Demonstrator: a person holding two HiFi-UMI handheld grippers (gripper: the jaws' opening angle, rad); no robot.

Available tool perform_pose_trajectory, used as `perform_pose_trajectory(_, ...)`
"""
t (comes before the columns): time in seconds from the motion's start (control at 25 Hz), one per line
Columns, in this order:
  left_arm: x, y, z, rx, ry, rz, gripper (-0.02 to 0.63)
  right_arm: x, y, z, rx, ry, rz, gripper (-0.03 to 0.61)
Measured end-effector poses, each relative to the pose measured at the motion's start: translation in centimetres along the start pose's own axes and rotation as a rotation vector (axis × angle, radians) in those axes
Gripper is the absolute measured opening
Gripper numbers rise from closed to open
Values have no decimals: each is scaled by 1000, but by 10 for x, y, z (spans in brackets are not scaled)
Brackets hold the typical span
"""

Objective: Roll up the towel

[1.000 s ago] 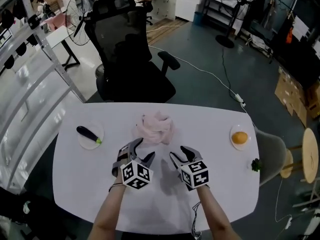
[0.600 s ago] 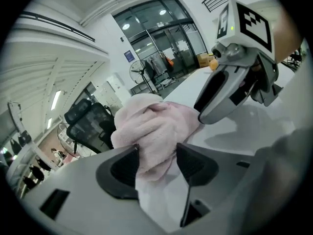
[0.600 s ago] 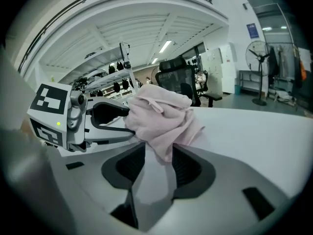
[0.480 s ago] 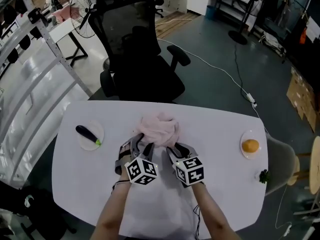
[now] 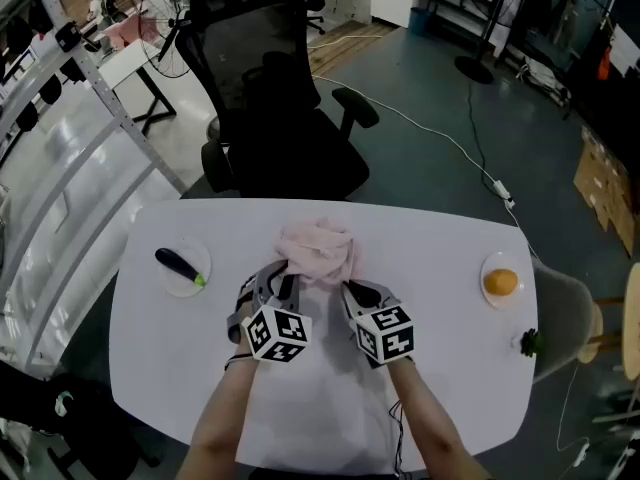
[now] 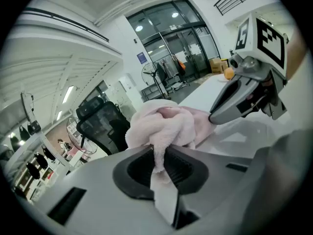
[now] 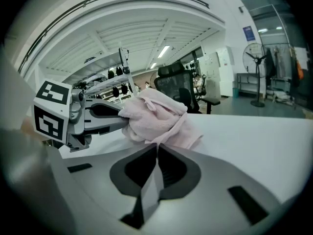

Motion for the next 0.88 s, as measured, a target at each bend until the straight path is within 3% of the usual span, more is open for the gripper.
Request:
perform_pose_trajectory(0.32, -25, 26, 29, 128, -24, 223, 58, -1, 18, 32, 35, -60, 24, 18)
perform_pose_trajectory(0.64, -44, 47, 73, 228, -23, 347, 55, -8, 45, 82, 100, -108, 44, 17)
perform_pose_trajectory(0.88, -57, 46, 113, 313, -99, 587, 55, -18, 56, 125, 144, -157, 85, 17)
Point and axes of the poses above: the fingertips, and each gripper's own axes: z backward along the fingers, x to its right, y out of its top, the point moved 1 cm from there along z, backward along the fingers, and after that the axes turned 11 degrees about -z, right-handed, at the moved point
